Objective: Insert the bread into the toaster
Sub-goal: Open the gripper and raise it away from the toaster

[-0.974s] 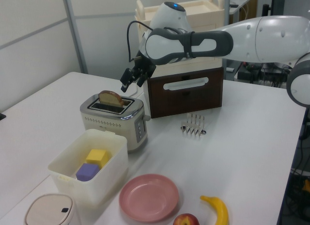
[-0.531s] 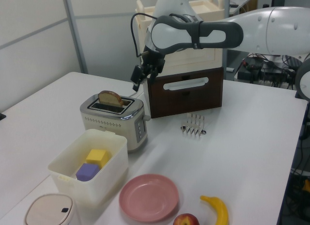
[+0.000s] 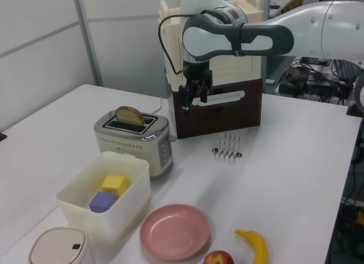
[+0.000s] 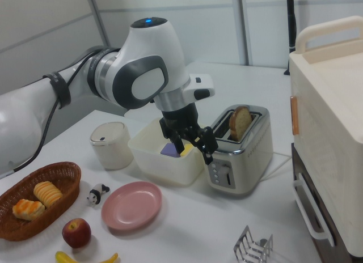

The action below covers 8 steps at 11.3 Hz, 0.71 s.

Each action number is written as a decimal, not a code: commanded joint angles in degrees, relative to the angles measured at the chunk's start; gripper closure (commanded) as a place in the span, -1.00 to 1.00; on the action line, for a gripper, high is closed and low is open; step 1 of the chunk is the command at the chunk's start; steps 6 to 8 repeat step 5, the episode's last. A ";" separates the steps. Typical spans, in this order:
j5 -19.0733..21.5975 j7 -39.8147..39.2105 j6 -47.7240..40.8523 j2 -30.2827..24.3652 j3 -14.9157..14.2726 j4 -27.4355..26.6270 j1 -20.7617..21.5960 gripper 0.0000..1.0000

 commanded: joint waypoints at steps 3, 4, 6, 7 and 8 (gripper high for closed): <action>-2.77 -1.06 -2.89 -1.85 0.07 -1.46 0.86 -1.00; -2.95 -1.14 -2.90 -2.11 0.07 -1.72 0.86 -1.00; -3.91 -1.06 -2.90 -2.03 0.41 -1.55 0.95 -1.00; -3.91 -1.06 -2.90 -2.03 0.41 -1.55 0.95 -1.00; -3.91 -1.06 -2.90 -2.03 0.41 -1.55 0.95 -1.00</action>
